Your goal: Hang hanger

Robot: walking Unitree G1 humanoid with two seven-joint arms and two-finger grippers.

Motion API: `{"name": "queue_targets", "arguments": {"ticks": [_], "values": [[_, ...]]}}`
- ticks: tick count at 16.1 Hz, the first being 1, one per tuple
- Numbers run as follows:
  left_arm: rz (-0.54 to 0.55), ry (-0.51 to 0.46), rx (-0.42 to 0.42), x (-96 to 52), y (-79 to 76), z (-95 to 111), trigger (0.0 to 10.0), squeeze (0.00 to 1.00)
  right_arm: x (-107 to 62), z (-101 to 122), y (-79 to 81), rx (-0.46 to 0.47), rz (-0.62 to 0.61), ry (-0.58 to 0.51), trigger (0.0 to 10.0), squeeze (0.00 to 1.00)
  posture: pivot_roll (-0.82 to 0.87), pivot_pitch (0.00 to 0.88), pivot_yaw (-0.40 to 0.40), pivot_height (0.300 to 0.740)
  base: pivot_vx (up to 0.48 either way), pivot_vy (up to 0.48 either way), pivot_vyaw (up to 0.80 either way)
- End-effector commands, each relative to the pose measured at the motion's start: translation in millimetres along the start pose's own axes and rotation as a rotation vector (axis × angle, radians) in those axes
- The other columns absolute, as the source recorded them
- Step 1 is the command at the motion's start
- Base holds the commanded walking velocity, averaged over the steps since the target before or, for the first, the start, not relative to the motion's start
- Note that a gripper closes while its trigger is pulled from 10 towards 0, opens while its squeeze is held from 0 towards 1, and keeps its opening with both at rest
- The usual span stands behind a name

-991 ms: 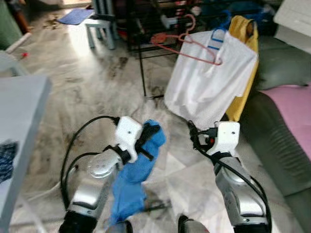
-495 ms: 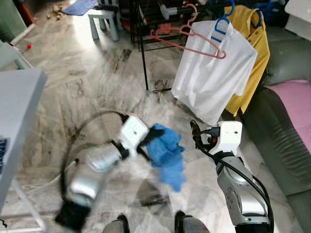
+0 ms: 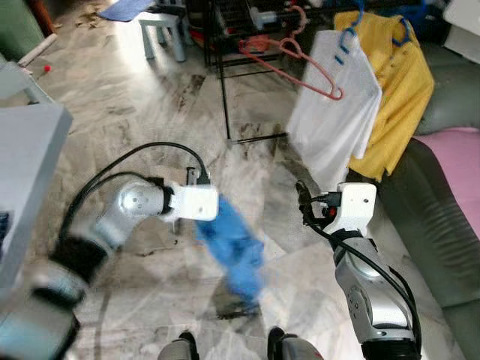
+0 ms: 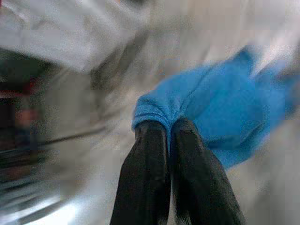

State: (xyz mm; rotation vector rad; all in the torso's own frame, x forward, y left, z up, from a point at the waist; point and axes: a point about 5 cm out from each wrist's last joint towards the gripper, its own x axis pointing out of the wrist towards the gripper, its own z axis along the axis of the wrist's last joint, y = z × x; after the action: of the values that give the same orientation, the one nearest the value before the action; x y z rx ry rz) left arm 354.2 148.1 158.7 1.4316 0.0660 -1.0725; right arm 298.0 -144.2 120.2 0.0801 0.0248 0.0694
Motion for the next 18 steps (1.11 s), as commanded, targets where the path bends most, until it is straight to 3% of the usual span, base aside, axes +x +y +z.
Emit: {"name": "queue_targets", "arguments": {"ticks": [1, 3, 4, 5, 6, 8, 10, 11, 12, 15, 18], "values": [[0.054, 0.042, 0.163, -2.3, 12.9, 0, 10.0, 0.0, -1.0, -4, -0.8, -0.001, -0.006, 0.011, 10.0, 0.0, -0.03, 0.161, 0.036, 0.74, 0.0, 0.0, 0.0], [0.105, 0.09, 0.289, -2.0, 29.8, -1, 10.0, 0.0, -0.4, -4, 0.7, 0.002, -0.006, 0.008, 10.0, 0.0, -0.03, 0.159, 0.046, 0.74, 0.0, 0.0, 0.0], [0.153, 0.111, 0.307, -2.3, 39.7, -1, 10.0, 0.0, 0.3, -4, 1.8, 0.003, -0.007, 0.006, 10.0, 0.0, -0.03, 0.159, 0.052, 0.74, 0.0, 0.0, 0.0], [0.236, 0.11, 0.35, -3.0, 51.4, 3, 10.0, 0.0, 0.8, -3, 2.7, 0.008, -0.011, 0.001, 10.0, 0.0, -0.03, 0.159, 0.058, 0.74, 0.0, 0.0, 0.0], [0.39, 0.037, 0.364, -5.2, 68.3, 16, 10.0, 0.0, 0.5, -4, 4.1, 0.015, -0.018, -0.003, 10.0, 0.0, -0.03, 0.161, 0.069, 0.74, 0.0, 0.0, 0.0], [0.444, -0.043, 0.397, -4.0, 68.8, 24, 10.0, 0.0, -0.3, -5, 4.7, 0.018, -0.022, -0.002, 10.0, 0.0, -0.03, 0.164, 0.075, 0.74, 0.0, 0.0, 0.0], [0.409, -0.102, 0.443, 2.0, 55.0, 23, 10.0, 0.0, -1.1, -6, 4.8, 0.021, -0.028, -0.001, 10.0, 0.0, -0.02, 0.163, 0.082, 0.74, 0.0, 0.0, 0.0], [0.359, -0.128, 0.511, 4.5, 42.3, 21, 10.0, 0.0, -0.6, -6, 3.9, 0.022, -0.033, -0.002, 10.0, 0.0, -0.02, 0.164, 0.084, 0.74, 0.0, 0.0, 0.0], [0.316, -0.119, 0.485, 5.3, 37.6, 18, 10.0, 0.0, -0.2, -6, 3.9, 0.023, -0.035, -0.002, 10.0, 0.0, -0.02, 0.163, 0.086, 0.74, 0.0, 0.0, 0.0], [0.292, 0.086, 0.491, 1.6, 42.6, -8, 10.0, 0.0, 1.0, -8, 6.5, 0.027, -0.032, 0.0, 10.0, 0.0, -0.01, 0.163, 0.084, 0.74, 0.0, 0.0, 0.0], [0.498, 0.131, 0.437, -9.3, 67.8, -11, 10.0, 0.0, 1.4, -8, 9.1, 0.028, -0.02, 0.002, 10.0, 0.0, -0.01, 0.163, 0.079, 0.74, 0.0, 0.0, 0.0]]}}
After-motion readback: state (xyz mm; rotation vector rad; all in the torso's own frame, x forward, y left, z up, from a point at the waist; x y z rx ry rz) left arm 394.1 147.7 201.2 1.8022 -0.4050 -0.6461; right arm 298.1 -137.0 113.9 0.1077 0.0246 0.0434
